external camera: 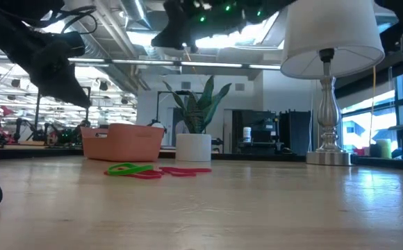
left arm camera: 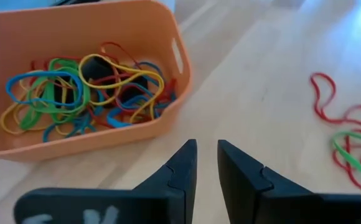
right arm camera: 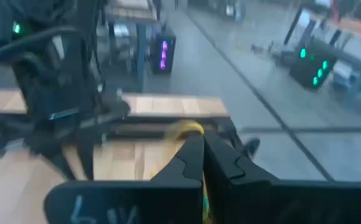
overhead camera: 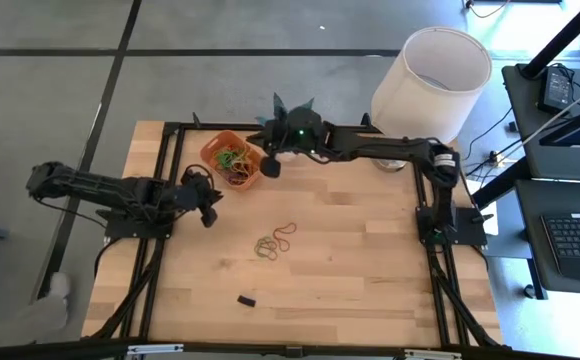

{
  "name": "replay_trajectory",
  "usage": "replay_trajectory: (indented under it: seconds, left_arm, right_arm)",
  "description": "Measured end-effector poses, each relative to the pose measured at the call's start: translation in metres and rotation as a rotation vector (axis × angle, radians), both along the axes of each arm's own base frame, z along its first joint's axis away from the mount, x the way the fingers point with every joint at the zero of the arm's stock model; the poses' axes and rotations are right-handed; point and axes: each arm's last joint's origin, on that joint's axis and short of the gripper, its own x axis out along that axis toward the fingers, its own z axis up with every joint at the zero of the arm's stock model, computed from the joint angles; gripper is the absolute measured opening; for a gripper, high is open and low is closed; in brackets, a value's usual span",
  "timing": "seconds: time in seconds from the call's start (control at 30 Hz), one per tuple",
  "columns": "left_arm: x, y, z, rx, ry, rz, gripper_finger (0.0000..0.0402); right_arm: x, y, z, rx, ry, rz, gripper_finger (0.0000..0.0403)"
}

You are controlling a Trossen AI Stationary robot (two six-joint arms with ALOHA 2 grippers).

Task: Pick and place rubber bands into bin
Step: Put the yellow rubber band into the orange bin, then put the red rubber band into the orange bin

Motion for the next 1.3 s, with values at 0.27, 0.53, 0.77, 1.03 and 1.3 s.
replay_trajectory:
  seconds: [0.27,0.53,0.77,1.03,1.3]
  left_arm:
    - [0.001,0.005,0.002,-0.009,-0.026,0.039,0.0059]
    - [0.002,0.006,0.002,-0.042,-0.048,0.068,0.0059]
    - [0.002,0.003,0.001,-0.102,-0.044,0.006,0.0059]
    - [0.003,0.002,0.001,-0.134,-0.042,-0.029,0.0059]
    - [0.003,0.002,0.001,-0.132,-0.040,-0.037,0.0059]
  right_arm:
    - [0.034,-0.016,-0.039,0.001,-0.016,0.014,0.0000]
    - [0.087,-0.033,-0.075,-0.004,-0.040,0.024,0.0000]
    - [0.113,-0.043,-0.104,-0.019,0.111,-0.049,0.0029]
    - [0.107,-0.050,-0.112,-0.041,0.255,-0.179,0.0082]
    - [0.103,-0.049,-0.106,-0.049,0.297,-0.231,0.0125]
